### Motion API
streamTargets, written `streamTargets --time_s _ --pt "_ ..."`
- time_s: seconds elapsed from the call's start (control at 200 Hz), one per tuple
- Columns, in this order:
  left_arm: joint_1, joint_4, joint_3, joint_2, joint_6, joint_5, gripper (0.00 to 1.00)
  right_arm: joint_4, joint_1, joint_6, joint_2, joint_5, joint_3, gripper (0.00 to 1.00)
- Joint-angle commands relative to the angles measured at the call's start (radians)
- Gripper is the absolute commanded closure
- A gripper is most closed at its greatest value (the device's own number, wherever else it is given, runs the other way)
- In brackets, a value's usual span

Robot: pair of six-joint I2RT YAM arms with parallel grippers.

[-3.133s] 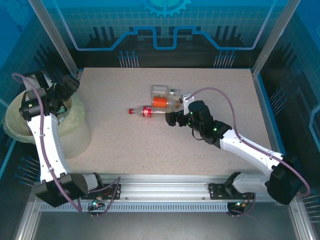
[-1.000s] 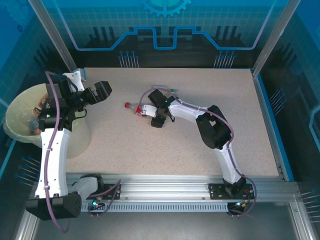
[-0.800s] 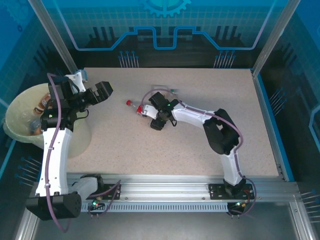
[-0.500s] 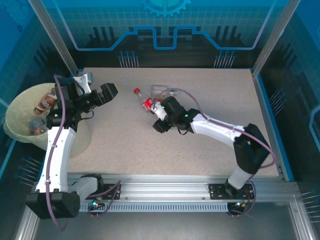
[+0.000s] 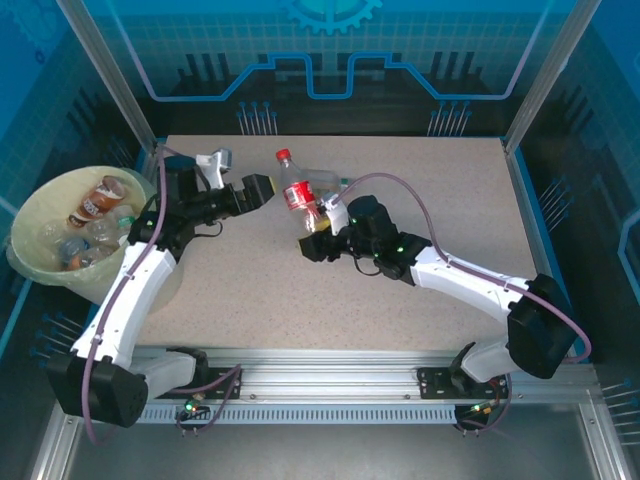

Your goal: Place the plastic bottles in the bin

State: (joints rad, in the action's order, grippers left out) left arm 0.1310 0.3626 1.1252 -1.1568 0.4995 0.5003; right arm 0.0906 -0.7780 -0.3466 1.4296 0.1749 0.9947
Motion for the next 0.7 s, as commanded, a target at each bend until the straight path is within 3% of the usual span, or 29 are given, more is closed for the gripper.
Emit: streamTargets --time_s 0.0,0.18,0.35,0.42,0.555,0.695 --pt "0.030 -0.093 -0.021 -0.012 0.037 0.021 0.01 0.122 -0.004 -0.092 0.007 0.093 0.036 0.56" --pt "0.073 -0.120 -0.018 -0.044 0.040 -0.004 0.01 0.172 -0.031 -0.112 0.039 0.151 0.069 0.55" --pt "0.100 -0.177 -0.016 -0.088 0.070 0.045 0.02 0.211 -0.058 -0.125 0.084 0.203 0.113 0.54" --pt "0.105 -0.211 -0.019 -0.099 0.090 0.059 0.10 0.213 -0.068 -0.121 0.097 0.207 0.122 0.53" --pt "0.108 -0.246 -0.021 -0.097 0.101 0.060 0.39 0.222 -0.070 -0.128 0.102 0.190 0.123 0.49" --pt "0.108 -0.187 -0.017 -0.058 0.055 -0.023 0.44 0.130 -0.069 -0.062 0.077 0.147 0.128 0.27"
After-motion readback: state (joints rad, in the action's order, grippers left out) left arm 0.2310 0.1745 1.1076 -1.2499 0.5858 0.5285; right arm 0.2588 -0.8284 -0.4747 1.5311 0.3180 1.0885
